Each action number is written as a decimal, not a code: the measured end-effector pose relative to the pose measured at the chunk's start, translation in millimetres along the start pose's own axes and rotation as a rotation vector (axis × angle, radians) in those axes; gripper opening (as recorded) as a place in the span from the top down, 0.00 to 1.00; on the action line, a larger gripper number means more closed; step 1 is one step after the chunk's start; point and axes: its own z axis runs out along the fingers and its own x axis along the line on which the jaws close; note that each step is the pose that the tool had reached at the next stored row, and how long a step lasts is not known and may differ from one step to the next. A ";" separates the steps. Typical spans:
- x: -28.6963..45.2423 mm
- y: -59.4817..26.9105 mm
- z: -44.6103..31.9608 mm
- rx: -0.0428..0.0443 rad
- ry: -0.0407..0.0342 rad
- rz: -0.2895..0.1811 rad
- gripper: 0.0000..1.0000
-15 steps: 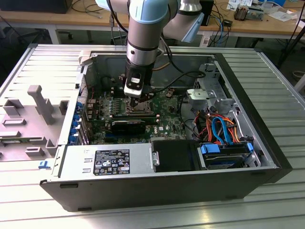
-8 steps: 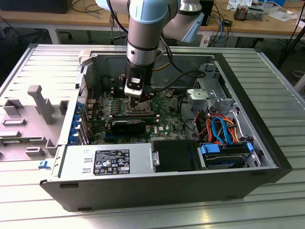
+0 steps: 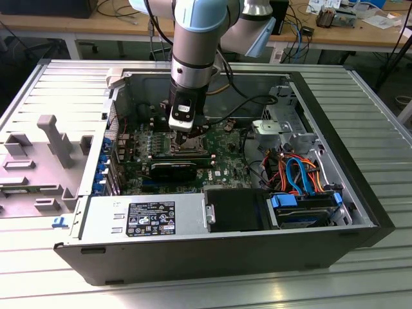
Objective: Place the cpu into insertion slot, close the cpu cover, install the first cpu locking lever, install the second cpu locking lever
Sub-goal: 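Install the first cpu locking lever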
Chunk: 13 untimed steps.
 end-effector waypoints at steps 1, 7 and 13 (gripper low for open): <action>0.0 0.0 0.0 0.0003 -0.0002 -0.003 0.89; 0.0 0.0 0.0 0.0022 -0.0013 -0.025 0.89; 0.0 0.0 0.0 0.0035 -0.0020 -0.038 0.89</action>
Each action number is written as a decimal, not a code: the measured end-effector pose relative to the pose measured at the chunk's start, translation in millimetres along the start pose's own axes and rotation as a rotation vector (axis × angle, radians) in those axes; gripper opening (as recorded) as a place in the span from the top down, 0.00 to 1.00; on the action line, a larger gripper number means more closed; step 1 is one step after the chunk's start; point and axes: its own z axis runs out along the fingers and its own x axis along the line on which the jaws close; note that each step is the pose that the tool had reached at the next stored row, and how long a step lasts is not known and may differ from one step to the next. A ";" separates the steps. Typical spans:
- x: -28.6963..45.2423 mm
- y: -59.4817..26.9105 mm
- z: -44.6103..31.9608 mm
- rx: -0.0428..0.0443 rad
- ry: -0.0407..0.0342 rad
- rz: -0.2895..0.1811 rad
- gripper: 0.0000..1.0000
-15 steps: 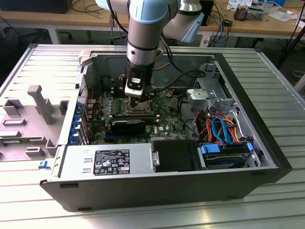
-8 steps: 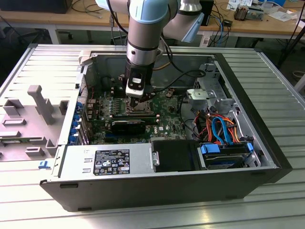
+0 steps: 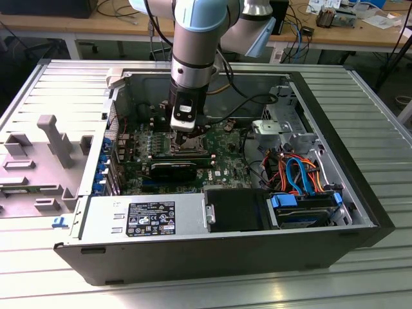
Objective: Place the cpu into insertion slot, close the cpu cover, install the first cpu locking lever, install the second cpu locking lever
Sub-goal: 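Install the first cpu locking lever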
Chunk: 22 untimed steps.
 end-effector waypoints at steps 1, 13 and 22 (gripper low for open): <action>0.0 0.0 0.0 0.0002 -0.0002 -0.003 0.89; 0.0 0.0 0.0 0.0027 -0.0016 -0.029 0.89; 0.0 0.0 0.0 0.0043 -0.0026 -0.047 0.89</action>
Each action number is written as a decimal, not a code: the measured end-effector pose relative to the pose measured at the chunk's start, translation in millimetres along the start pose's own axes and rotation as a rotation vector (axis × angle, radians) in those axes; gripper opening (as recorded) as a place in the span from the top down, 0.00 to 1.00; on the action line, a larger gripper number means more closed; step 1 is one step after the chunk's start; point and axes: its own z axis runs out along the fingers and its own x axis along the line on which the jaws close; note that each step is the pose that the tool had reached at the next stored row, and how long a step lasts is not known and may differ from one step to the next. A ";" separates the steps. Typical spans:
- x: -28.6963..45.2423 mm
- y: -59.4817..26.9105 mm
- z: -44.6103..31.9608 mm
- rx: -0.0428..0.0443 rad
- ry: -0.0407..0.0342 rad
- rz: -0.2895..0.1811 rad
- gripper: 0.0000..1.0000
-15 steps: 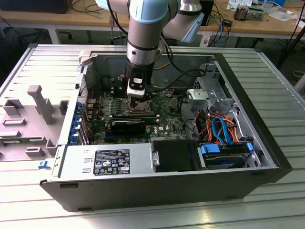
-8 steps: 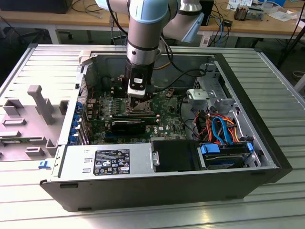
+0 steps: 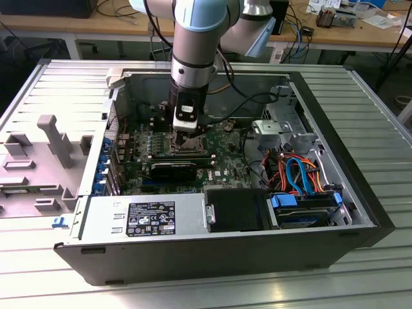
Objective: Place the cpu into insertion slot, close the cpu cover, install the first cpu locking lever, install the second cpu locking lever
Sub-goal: 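Install the first cpu locking lever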
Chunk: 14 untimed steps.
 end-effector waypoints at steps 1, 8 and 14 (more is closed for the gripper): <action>0.0 0.0 0.0 0.0003 -0.0002 -0.003 0.89; 0.0 0.0 0.0 0.0013 -0.0007 -0.014 0.89; 0.0 0.0 0.0 0.0018 -0.0011 -0.019 0.89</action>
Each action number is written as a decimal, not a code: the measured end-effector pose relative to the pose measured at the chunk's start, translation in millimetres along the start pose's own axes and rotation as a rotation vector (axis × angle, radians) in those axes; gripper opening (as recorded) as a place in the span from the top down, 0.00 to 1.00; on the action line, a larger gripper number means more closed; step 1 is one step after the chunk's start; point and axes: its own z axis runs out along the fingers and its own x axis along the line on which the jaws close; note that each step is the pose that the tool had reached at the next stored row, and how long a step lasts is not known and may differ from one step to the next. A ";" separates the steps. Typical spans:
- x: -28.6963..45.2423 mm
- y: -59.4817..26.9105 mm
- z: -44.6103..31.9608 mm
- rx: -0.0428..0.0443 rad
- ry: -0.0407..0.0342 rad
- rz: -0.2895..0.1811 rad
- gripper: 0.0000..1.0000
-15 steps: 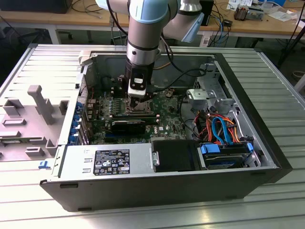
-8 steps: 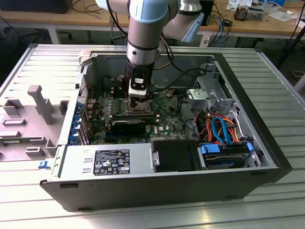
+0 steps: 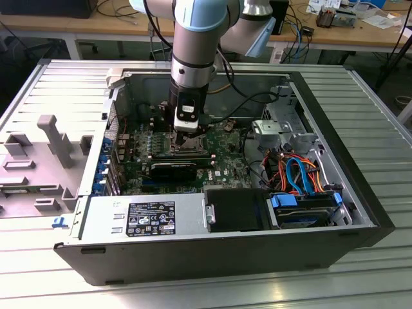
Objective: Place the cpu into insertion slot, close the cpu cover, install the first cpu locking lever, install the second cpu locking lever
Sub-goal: 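Install the first cpu locking lever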
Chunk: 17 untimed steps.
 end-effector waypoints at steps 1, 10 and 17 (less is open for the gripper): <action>0.0 0.0 0.0 0.0001 -0.0001 -0.001 0.89; 0.0 0.0 0.0 0.0010 -0.0006 -0.010 0.89; 0.0 0.0 0.0 0.0014 -0.0009 -0.016 0.89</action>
